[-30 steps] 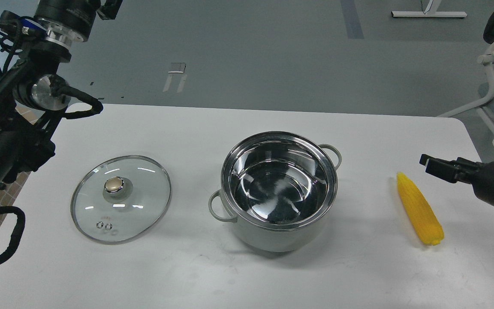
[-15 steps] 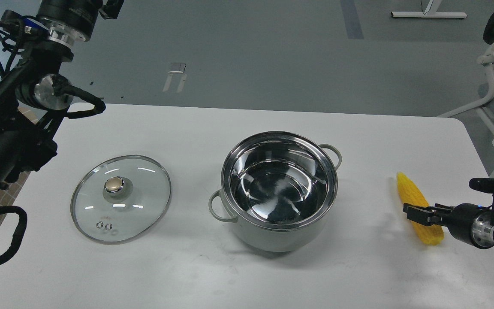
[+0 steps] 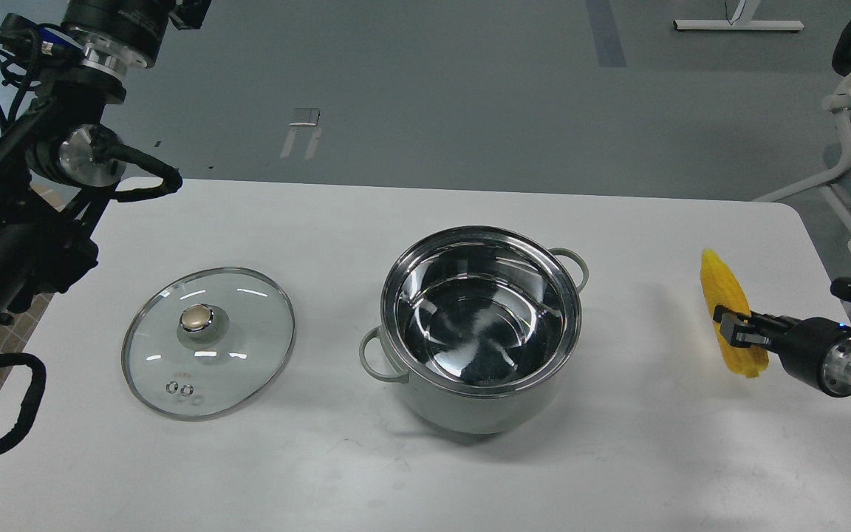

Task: Open pot and put corn in
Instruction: 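Lift the corn cob upright with the right gripper, then lower the corn cob into the pot and open the right gripper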

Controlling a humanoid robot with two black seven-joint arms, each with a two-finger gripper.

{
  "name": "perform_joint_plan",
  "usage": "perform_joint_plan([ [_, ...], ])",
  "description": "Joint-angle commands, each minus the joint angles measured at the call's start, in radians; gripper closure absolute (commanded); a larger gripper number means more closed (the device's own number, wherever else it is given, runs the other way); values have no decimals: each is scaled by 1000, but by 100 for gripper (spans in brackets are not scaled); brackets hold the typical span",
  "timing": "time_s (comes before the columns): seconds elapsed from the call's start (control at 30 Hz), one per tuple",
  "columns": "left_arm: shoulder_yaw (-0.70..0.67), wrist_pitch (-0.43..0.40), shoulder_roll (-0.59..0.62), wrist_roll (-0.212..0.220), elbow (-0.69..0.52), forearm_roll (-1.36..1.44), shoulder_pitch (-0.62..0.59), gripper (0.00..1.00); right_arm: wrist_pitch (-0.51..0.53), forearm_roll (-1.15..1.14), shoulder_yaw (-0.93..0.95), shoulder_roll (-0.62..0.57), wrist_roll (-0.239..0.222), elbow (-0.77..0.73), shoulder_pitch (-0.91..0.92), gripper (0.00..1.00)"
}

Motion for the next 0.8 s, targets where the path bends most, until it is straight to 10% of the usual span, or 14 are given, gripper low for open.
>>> perform_joint_plan([
  [0.0,0,-1,-3,0,-1,0,-2,3,-26,1,130,55,0,40,2,100],
  [0.77,1,-3,-10,0,-1,0,-33,3,106,68,-126,305,2,367,143,100],
])
